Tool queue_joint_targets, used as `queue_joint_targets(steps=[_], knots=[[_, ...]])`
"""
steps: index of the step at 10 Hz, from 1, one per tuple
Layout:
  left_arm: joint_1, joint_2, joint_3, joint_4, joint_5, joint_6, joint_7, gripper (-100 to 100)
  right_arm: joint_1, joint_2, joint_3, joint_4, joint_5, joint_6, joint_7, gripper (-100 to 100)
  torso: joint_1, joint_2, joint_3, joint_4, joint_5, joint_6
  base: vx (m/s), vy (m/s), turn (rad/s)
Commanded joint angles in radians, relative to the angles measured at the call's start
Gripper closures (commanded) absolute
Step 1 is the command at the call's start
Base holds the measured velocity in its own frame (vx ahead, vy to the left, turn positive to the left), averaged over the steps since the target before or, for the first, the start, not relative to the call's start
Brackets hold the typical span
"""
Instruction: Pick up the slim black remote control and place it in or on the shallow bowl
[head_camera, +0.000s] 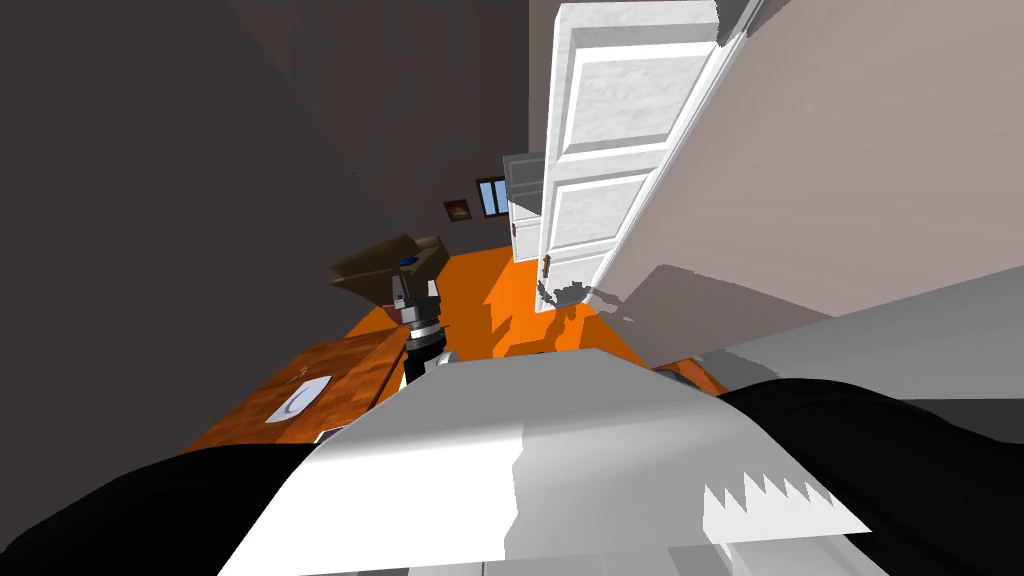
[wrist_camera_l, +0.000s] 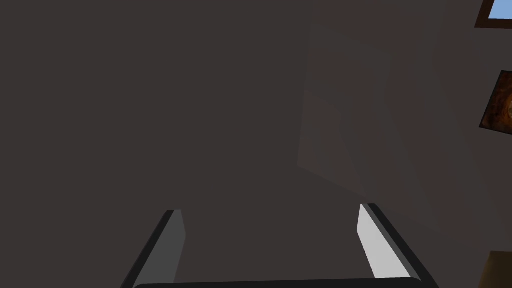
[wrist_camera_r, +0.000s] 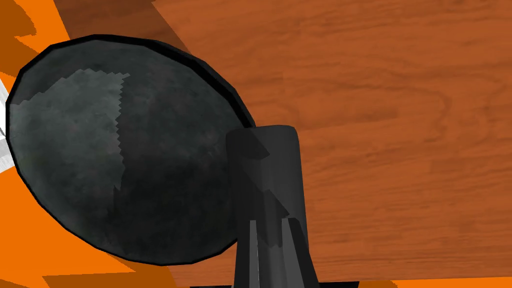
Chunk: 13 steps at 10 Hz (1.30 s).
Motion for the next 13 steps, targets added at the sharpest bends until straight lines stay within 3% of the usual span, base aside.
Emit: queue_joint_targets(steps=[1, 3, 4, 8, 9, 10, 13], knots=[[0.0, 0.0, 0.0, 0.0, 0.0, 0.0, 0.0, 0, 0.013, 0.018, 0.0, -0.029, -0.007, 0.004, -0.012, 100, 0.0, 0.0, 0.0, 0.0, 0.0, 0.0, 0.035, -0.023, 0.024], [0.0, 0.0, 0.0, 0.0, 0.0, 0.0, 0.0, 0, 0.009, 0.014, 0.001, -0.016, -0.005, 0.008, -0.008, 100, -0.002, 0.0, 0.001, 0.002, -0.006, -0.003, 0.008, 0.001, 0.007], [0.0, 0.0, 0.0, 0.0, 0.0, 0.0, 0.0, 0, 0.01, 0.015, 0.001, -0.018, -0.005, 0.007, -0.009, -100, -0.004, 0.001, 0.002, 0.003, -0.006, -0.004, 0.0, 0.0, 0.0], [0.0, 0.0, 0.0, 0.0, 0.0, 0.0, 0.0, 0, 0.01, 0.015, 0.001, -0.018, -0.005, 0.007, -0.009, -100, -0.004, 0.001, 0.002, 0.003, -0.007, -0.004, 0.0, 0.0, 0.0], [0.0, 0.0, 0.0, 0.0, 0.0, 0.0, 0.0, 0, 0.01, 0.015, 0.001, -0.018, -0.005, 0.007, -0.009, 0, -0.005, 0.001, 0.002, 0.003, -0.007, -0.004, 0.0, 0.0, 0.0], [0.0, 0.0, 0.0, 0.0, 0.0, 0.0, 0.0, 0, 0.019, -0.004, -0.005, -0.032, -0.034, 0.021, -0.02, -100, -0.005, 0.001, 0.002, 0.003, -0.007, -0.004, -0.094, 0.028, -0.052], [0.0, 0.0, 0.0, 0.0, 0.0, 0.0, 0.0, 0, 0.033, -0.034, -0.015, -0.055, -0.082, 0.045, -0.039, -100, -0.001, 0.013, 0.009, 0.005, -0.006, -0.003, -0.172, 0.049, -0.06]])
